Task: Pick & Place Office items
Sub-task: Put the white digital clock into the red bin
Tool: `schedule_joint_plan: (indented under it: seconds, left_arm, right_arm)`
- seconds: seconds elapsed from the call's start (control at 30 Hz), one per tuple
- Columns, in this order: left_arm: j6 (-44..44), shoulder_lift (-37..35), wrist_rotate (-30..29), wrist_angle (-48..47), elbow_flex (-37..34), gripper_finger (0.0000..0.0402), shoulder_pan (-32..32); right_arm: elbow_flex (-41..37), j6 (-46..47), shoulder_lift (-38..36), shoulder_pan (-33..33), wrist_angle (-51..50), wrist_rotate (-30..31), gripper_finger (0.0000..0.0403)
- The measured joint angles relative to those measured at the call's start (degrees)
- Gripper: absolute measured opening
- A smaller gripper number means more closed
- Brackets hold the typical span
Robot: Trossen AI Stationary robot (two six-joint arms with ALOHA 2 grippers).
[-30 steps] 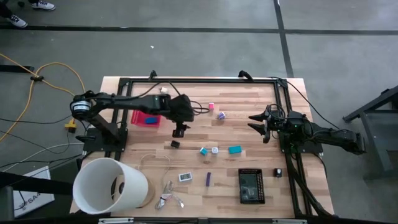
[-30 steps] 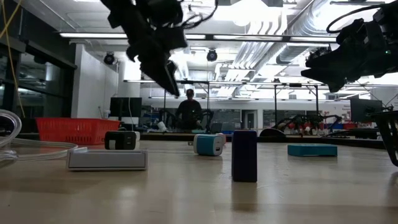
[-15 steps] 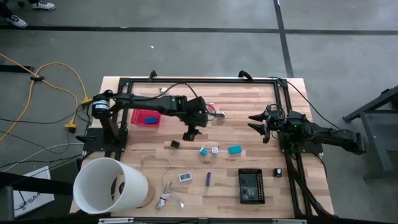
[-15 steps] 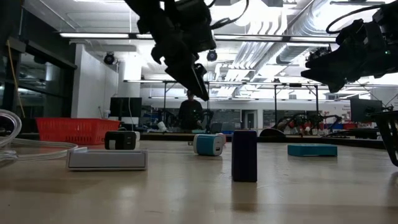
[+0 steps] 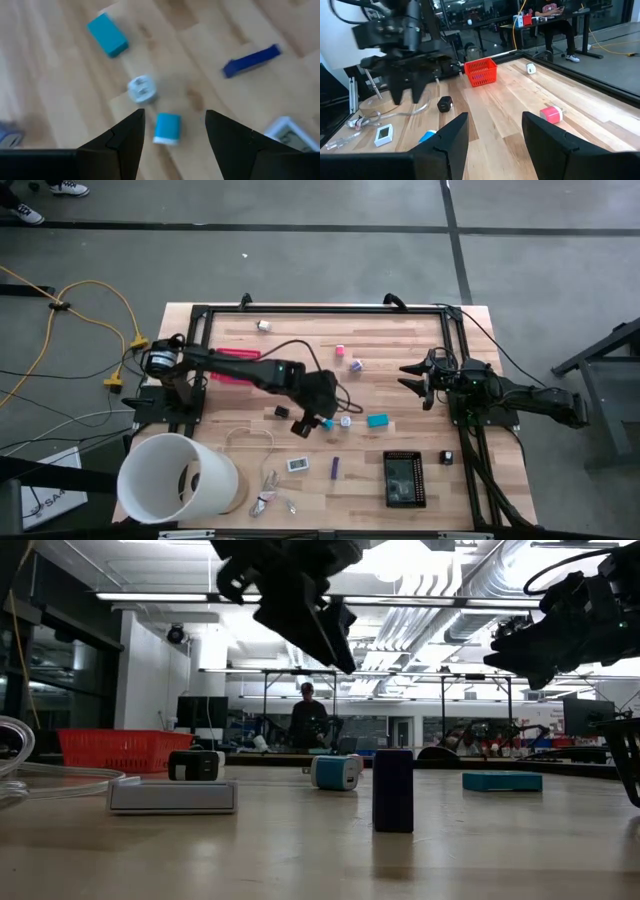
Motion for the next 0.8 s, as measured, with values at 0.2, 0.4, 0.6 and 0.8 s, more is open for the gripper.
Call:
schedule_joint_plan:
  seconds: [0.2, 0.4, 0.6, 0.8]
  left_arm:
    - [-2.6, 0.0, 0.1, 0.5, 0.0, 0.0200, -1.7]
    - [-5.4, 0.0, -2.8, 0.5, 0.0, 0.0200, -2.9]
    - [-11.2, 0.0, -2.2, -1.5, 0.0, 0.0200, -3.5]
    - [-18.3, 0.0, -1.9, -4.1, -0.1, 0.0200, -3.7]
  right_arm:
    - [0.0, 0.0, 0.0, 0.0, 0.0, 0.0, 0.0172]
    - [0.0, 0.0, 0.0, 0.0, 0.0, 0.0, 0.0172]
    - [0.0, 0.0, 0.0, 0.0, 0.0, 0.0, 0.0172]
    - [0.0, 0.0, 0.0, 0.0, 0.0, 0.0, 0.0172]
